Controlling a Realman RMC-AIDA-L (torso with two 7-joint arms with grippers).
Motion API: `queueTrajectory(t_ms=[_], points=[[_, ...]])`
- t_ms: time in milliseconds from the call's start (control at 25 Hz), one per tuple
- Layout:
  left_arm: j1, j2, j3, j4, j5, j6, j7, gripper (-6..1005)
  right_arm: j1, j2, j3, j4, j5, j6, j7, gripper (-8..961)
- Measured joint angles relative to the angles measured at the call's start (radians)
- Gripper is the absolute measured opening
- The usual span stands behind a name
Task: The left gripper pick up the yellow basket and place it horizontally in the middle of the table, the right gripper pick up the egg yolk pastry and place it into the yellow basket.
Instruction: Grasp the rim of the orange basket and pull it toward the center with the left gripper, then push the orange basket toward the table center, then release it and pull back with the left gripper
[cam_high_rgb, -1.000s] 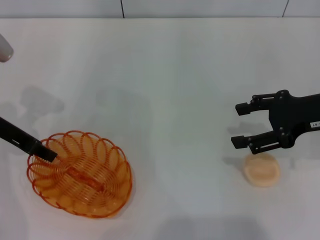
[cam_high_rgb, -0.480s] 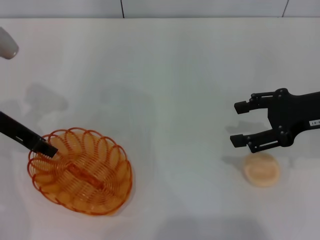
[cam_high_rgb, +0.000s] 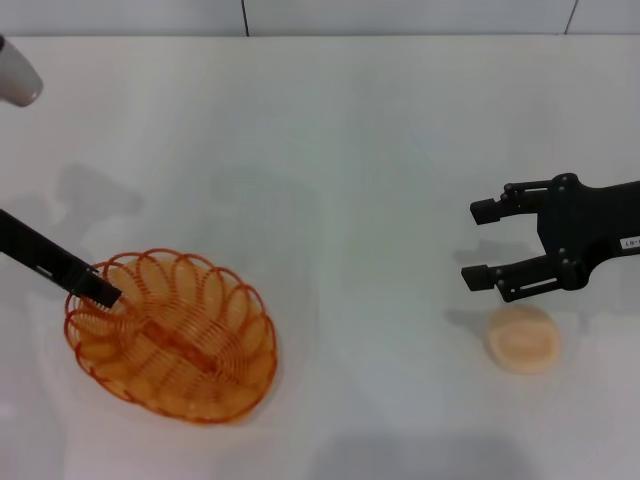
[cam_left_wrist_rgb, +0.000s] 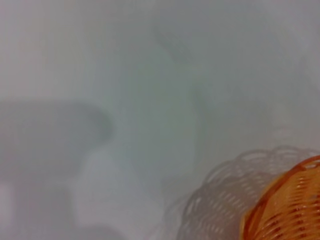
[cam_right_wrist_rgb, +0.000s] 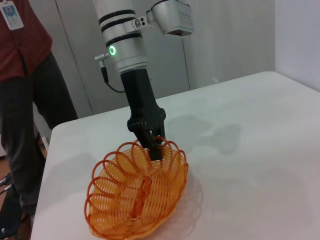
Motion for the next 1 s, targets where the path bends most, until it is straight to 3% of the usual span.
queueTrajectory(t_ms=[280,1000], points=[[-0.026,-0.015,-0.006,0.042,-0.008,0.008,-0.114,107,0.001,0.0,0.001,0.004,0.0,0.004,0.0,827],[-0.041,-0.022,-0.024,0.062,-0.169,-0.071,-0.355,88,-0.006,-0.001,0.006,0.003,0.012,0.005,0.001,827]])
